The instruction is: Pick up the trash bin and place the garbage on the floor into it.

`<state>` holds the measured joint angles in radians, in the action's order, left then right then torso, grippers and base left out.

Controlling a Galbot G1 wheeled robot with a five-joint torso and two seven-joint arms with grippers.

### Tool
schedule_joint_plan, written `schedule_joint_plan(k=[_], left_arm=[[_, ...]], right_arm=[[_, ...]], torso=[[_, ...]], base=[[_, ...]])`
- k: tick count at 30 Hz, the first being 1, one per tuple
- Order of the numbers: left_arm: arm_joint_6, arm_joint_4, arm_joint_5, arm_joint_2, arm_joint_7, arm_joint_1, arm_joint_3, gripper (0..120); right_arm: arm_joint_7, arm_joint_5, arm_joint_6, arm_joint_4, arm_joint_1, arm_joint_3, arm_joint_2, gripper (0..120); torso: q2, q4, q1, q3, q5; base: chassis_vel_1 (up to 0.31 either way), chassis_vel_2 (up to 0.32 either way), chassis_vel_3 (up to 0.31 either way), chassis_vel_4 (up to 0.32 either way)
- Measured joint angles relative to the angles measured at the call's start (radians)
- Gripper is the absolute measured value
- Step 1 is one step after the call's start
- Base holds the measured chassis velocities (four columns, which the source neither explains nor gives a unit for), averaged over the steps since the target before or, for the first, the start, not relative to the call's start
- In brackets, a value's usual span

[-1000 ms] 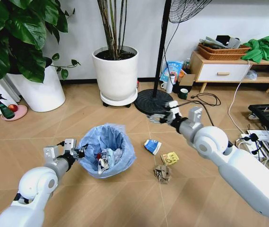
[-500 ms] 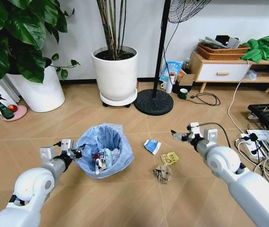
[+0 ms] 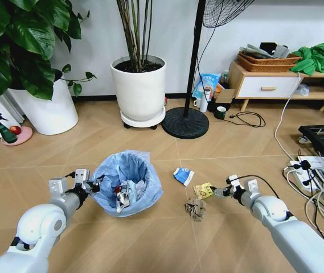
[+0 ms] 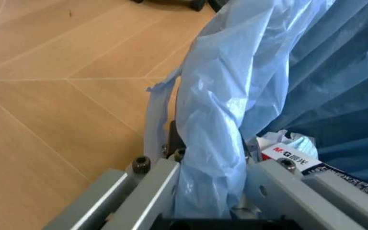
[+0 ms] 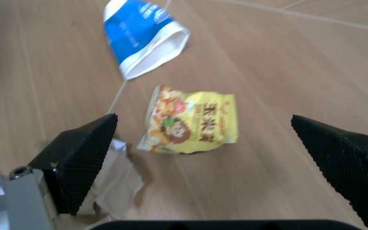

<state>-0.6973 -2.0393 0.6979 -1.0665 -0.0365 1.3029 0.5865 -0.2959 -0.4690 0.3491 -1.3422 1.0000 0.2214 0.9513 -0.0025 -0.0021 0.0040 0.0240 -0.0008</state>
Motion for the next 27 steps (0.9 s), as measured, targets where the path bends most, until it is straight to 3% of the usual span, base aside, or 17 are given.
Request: schedule_joint_plan(k=[14,27], left_arm=[[0.005,-0.012,0.044,0.036,0.005,0.014,-0.003,0],[0.004,0.0,0.056,0.037,-0.003,0.003,-0.01,0]], right_arm=[[-0.207,0.258,-0.107,0.113,-0.036,-0.024,0.036,100],[-0.26,0.355,-0.154,0.228,-0.086,-0.078,0.14,100]], torso=[[0.0,-0.0001,0.0,0.0,0.0],[0.0,-0.0001,0.0,0.0,-0.0002]], base=[[0.0,0.0,0.0,0.0],[0.0,0.0,0.0,0.0]])
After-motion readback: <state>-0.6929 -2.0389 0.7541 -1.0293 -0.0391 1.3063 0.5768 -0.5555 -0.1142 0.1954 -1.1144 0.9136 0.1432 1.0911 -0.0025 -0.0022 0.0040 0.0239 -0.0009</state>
